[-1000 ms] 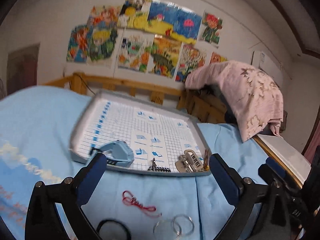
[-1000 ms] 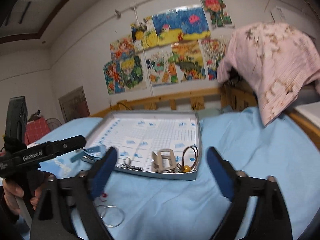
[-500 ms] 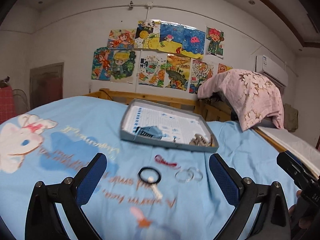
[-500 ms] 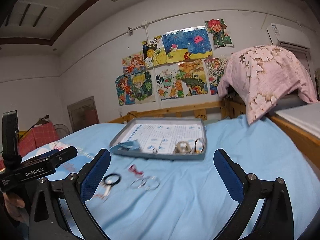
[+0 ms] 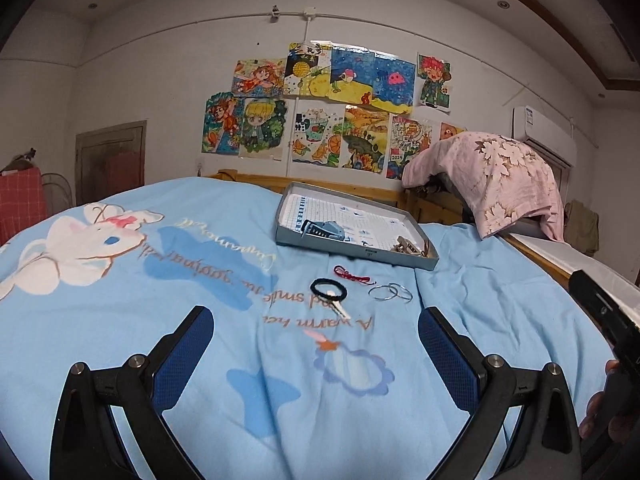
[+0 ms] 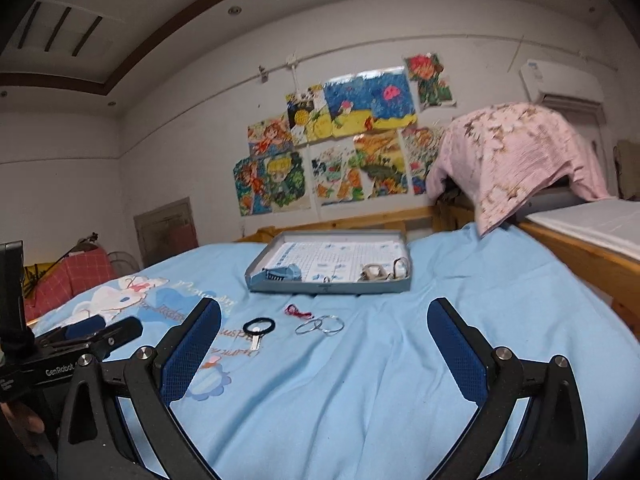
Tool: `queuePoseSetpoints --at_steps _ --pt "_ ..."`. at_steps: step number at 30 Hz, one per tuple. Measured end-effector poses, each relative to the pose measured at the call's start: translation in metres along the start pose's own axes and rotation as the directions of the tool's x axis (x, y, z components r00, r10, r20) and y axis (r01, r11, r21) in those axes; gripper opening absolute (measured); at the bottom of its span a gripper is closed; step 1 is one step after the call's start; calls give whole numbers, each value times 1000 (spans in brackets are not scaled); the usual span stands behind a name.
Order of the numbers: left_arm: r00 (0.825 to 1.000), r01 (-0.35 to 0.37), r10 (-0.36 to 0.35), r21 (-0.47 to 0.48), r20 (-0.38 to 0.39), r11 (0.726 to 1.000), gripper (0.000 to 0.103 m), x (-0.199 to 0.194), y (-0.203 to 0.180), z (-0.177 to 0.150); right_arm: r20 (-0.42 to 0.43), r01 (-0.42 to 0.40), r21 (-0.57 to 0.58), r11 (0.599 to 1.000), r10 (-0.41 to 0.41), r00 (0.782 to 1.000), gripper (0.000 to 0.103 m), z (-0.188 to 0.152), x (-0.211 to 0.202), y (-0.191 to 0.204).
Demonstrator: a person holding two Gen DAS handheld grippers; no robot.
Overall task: Organize jewelry
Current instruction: 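Move both tools back toward the hair tie and bangles on the cover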
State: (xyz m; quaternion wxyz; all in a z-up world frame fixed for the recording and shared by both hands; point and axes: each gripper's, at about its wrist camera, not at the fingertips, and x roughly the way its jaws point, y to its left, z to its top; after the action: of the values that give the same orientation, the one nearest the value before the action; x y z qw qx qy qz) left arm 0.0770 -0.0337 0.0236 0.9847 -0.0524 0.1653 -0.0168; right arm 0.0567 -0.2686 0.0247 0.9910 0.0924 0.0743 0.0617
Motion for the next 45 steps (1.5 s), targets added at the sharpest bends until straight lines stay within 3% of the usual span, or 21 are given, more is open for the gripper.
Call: queuePoseSetpoints --at_steps 5,14,32,45 --pt "1000 0 0 -35 -6 999 103 -5 11 -2 -9 -8 68 998 9 1000 101 -7 -8 -5" --pt "1000 -14 14 -19 -13 1000 103 12 12 19 -49 -15 11 1000 16 999 101 -1 13 2" --pt "998 -56 55 -41 -25 998 103 105 28 58 19 -5 -63 998 6 1000 101 46 101 3" --pt "994 -36 33 -28 -103 999 103 185 20 55 -23 30 -93 995 -33 999 101 53 182 -5"
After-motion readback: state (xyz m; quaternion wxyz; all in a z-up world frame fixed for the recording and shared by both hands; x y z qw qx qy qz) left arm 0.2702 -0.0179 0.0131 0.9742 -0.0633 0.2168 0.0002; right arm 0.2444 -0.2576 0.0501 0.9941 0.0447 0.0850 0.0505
